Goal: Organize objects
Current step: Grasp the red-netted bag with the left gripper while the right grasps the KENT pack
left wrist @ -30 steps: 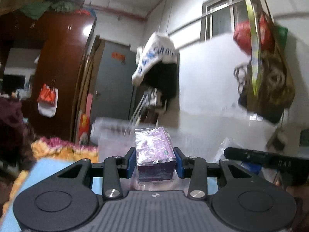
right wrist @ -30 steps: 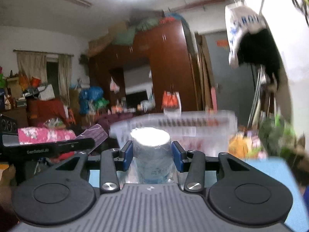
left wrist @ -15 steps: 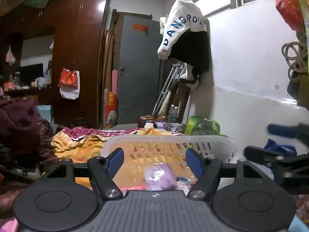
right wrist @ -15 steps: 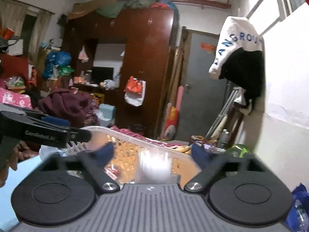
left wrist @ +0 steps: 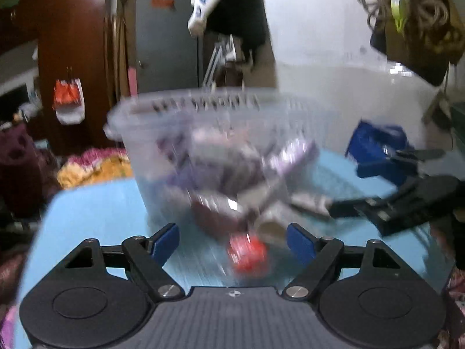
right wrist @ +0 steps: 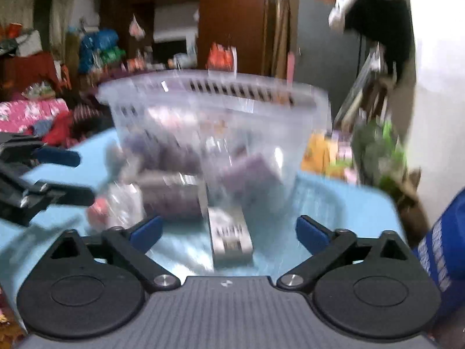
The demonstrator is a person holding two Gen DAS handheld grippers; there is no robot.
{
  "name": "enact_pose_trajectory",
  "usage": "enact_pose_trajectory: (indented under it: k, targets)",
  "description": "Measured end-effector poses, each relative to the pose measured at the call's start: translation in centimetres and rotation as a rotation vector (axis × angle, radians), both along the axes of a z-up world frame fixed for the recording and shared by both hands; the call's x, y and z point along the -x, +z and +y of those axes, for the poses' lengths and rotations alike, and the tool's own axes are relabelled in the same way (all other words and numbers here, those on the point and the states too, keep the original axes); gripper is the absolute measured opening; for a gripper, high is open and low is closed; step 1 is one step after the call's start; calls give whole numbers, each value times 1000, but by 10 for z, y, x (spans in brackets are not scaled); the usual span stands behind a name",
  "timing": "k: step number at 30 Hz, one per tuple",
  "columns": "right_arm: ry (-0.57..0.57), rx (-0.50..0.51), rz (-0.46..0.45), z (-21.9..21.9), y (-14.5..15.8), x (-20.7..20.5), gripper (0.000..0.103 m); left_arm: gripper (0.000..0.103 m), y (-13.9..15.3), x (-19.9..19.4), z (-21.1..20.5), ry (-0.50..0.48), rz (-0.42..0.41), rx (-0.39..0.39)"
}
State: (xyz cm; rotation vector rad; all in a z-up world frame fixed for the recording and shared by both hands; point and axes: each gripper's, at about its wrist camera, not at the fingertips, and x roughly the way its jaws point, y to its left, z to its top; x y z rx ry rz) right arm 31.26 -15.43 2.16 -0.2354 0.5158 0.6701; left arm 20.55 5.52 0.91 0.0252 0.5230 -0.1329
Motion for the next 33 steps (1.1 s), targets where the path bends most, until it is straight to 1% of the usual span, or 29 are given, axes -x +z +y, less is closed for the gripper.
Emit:
enact_pose_trajectory:
  k: [1,3,5,7,10,12,16,18,19,20,21,22,24,27,29,31,33]
  targets:
    - [4,-8,25,0,-4,-4,89,84,-4,-1,0,2,10,6]
    - [12,-31,66,-1,-11,-11,86,84,-11,-4,3,14,32,23]
    - [10,-25,75,0,-15,-14,83,84,-16,-6,4,19,56,28]
    - [10,-23,88,-1,-19,-15,77,83,-19,-12,-1,21,85,15]
    - [28,-29,117,1,-23,-18,70,83,-19,-18,-6,-5,94,22]
    - [36,-26,125,-1,-25,-14,64,83,-21,-23,-10,-13,112,3]
    - [47,-33,118,-2,-23,-13,63,83,-24,-28,-13,-6,124,10]
    - [44,-28,117,-1,-23,-12,62,79,-24,-28,-12,2,122,23]
    - [43,-25,118,-1,-23,-12,58,69,-24,-27,-13,4,118,12]
    - [43,-23,119,-1,-23,-13,53,55,-24,-25,-13,11,111,-2]
    - [42,-26,119,-1,-23,-13,42,52,-24,-24,-14,14,104,-8]
    - [40,-33,118,-2,-23,-13,41,51,-24,-22,-12,10,99,4]
    - [46,-58,120,-6,-22,-13,41,50,-24,-17,-4,-3,80,63]
    - [40,-93,112,-11,-20,-13,41,50,-24,-8,14,-22,25,179]
    - [30,-106,98,-14,-19,-11,41,50,-24,-2,23,-24,-14,240]
    - [23,-110,82,-15,-18,-9,41,50,-23,5,28,-9,-49,260]
    - [21,-111,71,-15,-17,-9,41,50,-23,8,27,-13,-70,255]
